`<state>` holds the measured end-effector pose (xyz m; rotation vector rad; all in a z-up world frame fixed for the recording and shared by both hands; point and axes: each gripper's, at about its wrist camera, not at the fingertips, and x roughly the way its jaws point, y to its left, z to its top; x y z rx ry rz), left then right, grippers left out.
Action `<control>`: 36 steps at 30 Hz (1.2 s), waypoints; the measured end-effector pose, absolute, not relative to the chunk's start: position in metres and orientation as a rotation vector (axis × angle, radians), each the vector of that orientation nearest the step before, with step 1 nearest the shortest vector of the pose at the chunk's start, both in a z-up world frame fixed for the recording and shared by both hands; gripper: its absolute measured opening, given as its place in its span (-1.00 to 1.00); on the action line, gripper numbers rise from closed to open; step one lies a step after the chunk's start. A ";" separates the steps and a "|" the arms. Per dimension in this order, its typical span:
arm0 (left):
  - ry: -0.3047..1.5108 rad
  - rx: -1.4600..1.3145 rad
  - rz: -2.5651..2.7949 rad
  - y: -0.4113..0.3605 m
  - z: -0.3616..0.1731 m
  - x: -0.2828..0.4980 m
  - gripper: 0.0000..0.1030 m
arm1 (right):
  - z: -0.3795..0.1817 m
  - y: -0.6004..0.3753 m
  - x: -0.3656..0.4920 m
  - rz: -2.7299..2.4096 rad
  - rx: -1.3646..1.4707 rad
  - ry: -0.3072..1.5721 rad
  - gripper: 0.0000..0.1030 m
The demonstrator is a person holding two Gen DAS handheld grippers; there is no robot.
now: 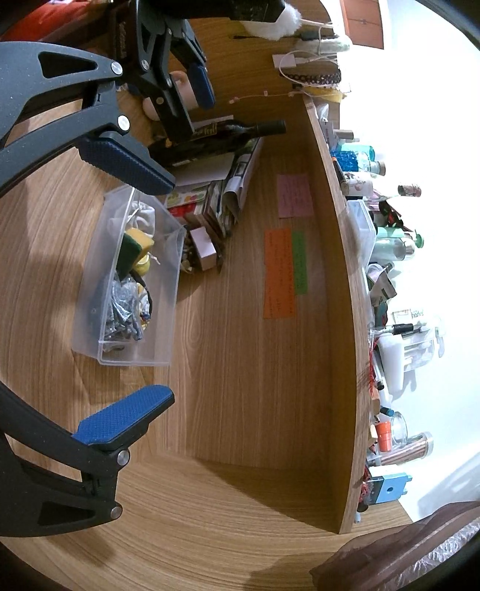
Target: Organize soft objects
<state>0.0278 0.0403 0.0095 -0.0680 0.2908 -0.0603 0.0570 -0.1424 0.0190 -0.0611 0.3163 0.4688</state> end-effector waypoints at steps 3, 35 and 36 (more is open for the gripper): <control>0.291 -0.069 -0.062 0.041 0.009 0.028 0.99 | 0.019 -0.142 0.057 0.469 -0.061 0.316 1.00; 0.307 -0.065 -0.092 0.039 0.010 0.034 1.00 | 0.019 -0.142 0.056 0.469 -0.062 0.311 1.00; 0.307 -0.062 -0.089 0.039 0.010 0.034 0.99 | 0.019 -0.142 0.056 0.471 -0.062 0.311 1.00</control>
